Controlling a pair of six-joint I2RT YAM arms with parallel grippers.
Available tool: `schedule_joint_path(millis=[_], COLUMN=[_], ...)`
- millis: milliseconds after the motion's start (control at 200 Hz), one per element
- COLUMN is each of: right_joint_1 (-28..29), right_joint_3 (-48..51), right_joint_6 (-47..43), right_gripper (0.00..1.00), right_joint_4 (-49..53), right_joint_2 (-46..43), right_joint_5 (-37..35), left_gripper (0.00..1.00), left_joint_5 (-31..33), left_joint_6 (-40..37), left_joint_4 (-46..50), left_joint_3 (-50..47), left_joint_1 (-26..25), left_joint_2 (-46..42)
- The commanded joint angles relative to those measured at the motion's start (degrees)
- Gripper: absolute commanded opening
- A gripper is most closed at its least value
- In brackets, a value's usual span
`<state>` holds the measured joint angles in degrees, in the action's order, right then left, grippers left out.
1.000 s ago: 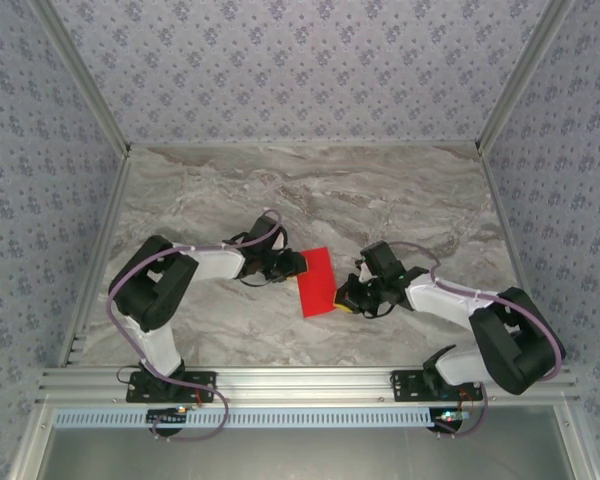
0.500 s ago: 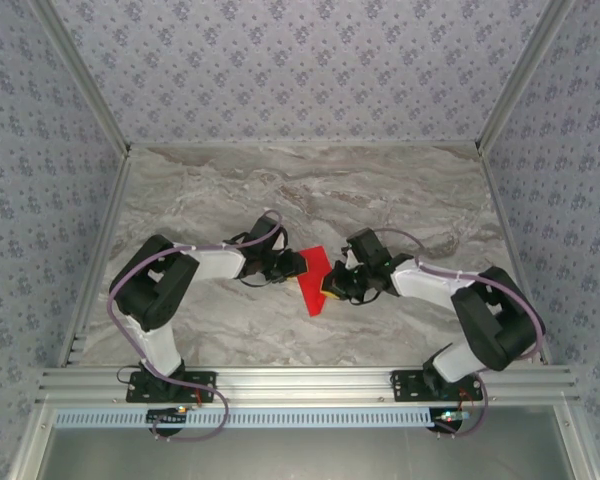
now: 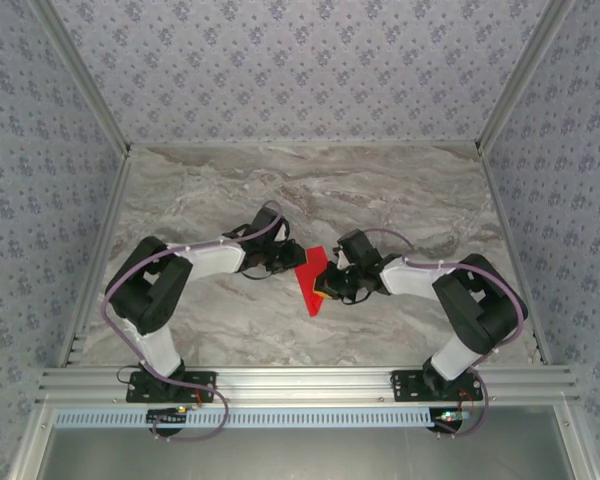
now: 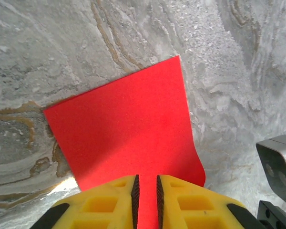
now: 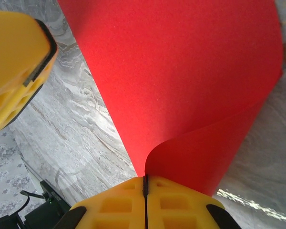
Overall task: Fold a paper plane with a square sheet of paper (pick it up from the middle)
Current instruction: Third fold the triangle at the center of the table.
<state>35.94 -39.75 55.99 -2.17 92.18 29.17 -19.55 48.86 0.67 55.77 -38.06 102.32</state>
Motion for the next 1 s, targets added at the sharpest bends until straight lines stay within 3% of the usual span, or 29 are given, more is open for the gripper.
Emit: schedule_joint_path(millis=[0,994], right_joint_1=[0.4,0.5], right_joint_3=[-0.1,1.6], right_joint_6=[0.8,1.3], right_gripper=[0.07,0.08], right_joint_4=[-2.7,-9.8], right_joint_2=[1.1,5.7], right_joint_5=[-1.0,-1.7], left_gripper=[0.18,0.15], left_joint_5=[2.5,1.9], left_joint_6=[-0.9,-1.5], left_joint_4=[4.8,8.0], left_joint_3=[2.4,4.2], left_joint_1=[-0.5,-0.8], left_joint_2=[2.9,6.0])
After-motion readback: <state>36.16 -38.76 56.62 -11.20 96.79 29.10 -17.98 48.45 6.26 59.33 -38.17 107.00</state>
